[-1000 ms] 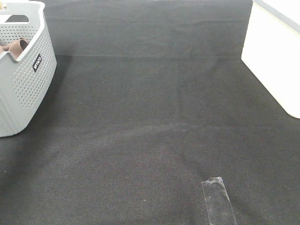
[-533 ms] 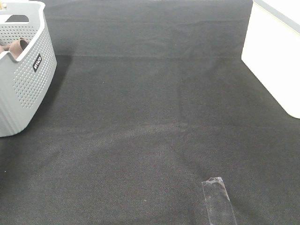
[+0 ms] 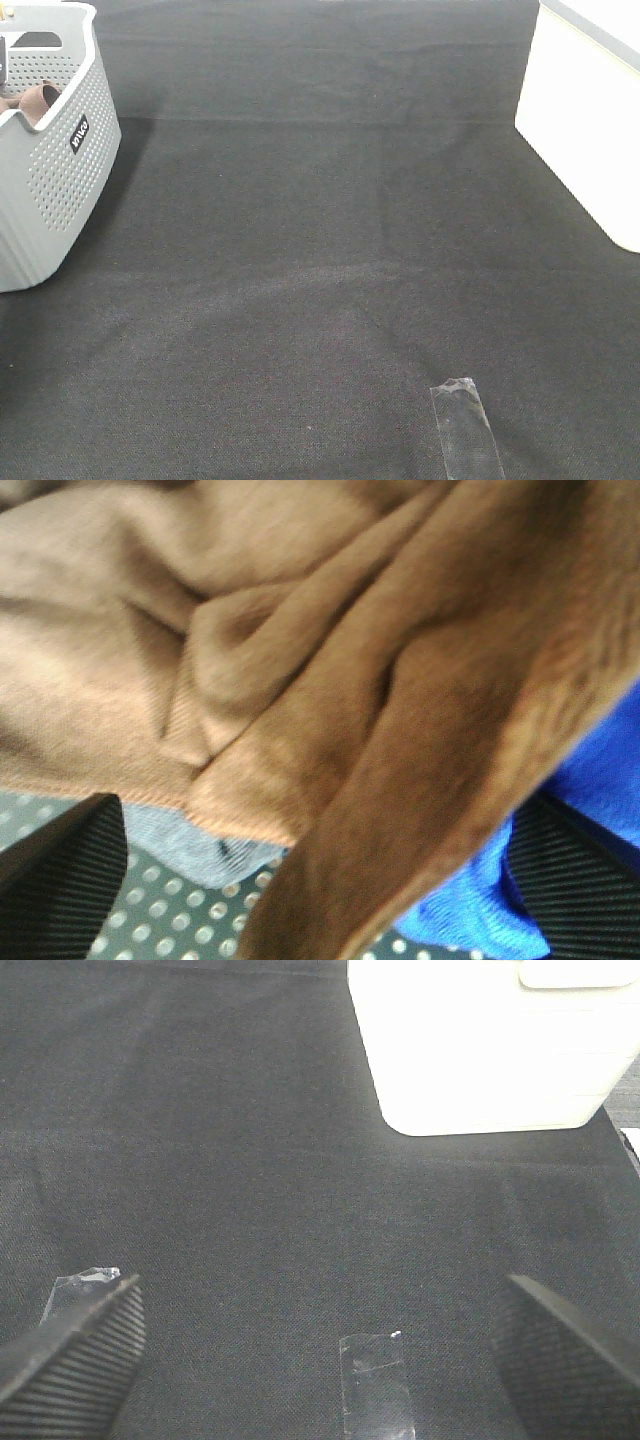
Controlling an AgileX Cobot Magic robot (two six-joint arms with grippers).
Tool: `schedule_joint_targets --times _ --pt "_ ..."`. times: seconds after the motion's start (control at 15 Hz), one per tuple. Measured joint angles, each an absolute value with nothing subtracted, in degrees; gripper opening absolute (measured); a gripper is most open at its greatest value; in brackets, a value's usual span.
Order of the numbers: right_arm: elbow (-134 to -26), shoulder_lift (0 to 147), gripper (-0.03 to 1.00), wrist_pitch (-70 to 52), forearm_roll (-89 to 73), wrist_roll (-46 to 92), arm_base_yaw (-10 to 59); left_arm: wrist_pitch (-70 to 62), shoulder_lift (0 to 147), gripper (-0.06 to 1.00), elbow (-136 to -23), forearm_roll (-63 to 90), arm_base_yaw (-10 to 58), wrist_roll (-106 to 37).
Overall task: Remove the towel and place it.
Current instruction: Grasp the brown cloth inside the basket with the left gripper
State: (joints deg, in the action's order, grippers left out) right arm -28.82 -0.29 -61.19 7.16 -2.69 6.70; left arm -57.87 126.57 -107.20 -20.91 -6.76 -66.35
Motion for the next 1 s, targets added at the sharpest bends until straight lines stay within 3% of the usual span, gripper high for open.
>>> schedule_joint_targets --times 0.13,0.33,0.4,1.0 --pt "-28.8 -0.3 0.90 -61.2 7.2 -2.7 6.7 -58.3 126.6 0.62 -107.4 -20.9 -6.8 -66.5" --pt "-28.8 -0.3 0.90 -61.2 7.2 -2.7 6.7 -58.3 126.6 0.11 -107.4 -20.9 -6.8 -66.1" --pt "-28.8 -0.3 0.90 -61.2 7.2 -2.7 6.7 -58.3 126.6 0.04 -107.4 -20.9 -6.8 -65.5" --pt "-28.8 -0.3 0.90 -61.2 7.2 -2.7 6.7 -66.9 124.4 0.00 -111.8 -20.9 -6.8 -60.0"
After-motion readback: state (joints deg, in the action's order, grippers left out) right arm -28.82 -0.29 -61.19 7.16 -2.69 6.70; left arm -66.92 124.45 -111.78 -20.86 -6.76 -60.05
